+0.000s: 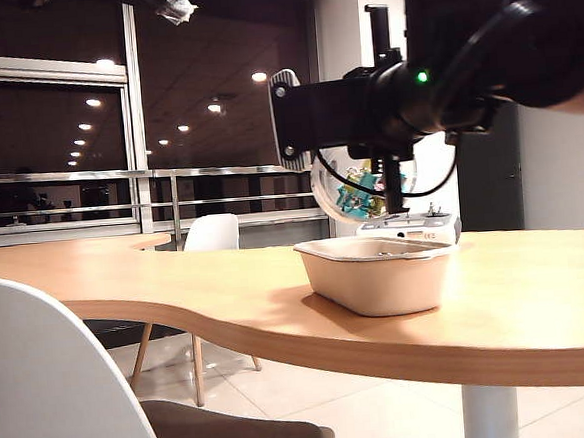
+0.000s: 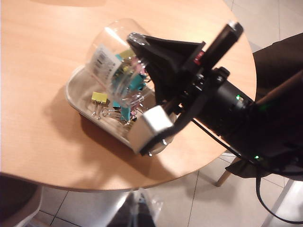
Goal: Pick up the box filled with clips, pour some clips from it into the rectangular paper box, and then put the clip box back on the table.
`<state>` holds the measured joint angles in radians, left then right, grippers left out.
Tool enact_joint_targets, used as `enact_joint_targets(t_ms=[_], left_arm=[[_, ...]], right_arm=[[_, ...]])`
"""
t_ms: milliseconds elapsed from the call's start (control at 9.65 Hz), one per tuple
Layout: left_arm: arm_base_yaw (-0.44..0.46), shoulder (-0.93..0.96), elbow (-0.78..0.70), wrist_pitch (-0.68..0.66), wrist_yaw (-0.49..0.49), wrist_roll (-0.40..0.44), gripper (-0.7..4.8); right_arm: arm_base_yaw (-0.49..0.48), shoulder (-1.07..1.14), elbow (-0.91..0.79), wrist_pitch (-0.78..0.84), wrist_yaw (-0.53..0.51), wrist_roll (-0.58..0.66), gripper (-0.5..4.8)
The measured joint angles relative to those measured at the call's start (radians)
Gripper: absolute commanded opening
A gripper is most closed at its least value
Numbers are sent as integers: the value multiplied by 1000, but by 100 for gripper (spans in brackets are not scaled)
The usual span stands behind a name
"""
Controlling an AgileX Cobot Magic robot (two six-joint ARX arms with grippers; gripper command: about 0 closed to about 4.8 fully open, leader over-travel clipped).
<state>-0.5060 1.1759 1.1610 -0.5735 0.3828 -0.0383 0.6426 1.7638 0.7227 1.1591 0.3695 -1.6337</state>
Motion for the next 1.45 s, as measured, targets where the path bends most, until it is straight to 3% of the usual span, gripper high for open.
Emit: enact_joint_targets(t_ms=[311, 1140, 1347, 1451], left_arm=[[0, 0, 0, 0, 0, 0, -7], [0, 0, 0, 0, 0, 0, -7], [0, 0, 0, 0, 0, 0, -7], [0, 0, 0, 0, 0, 0, -7]], right_arm=[[6, 0, -10, 71, -5, -43, -2], [-38, 28, -10, 24, -26, -61, -2], [-6, 39, -16, 168, -37, -151, -1], [-12, 43, -16, 159, -26, -217, -1]])
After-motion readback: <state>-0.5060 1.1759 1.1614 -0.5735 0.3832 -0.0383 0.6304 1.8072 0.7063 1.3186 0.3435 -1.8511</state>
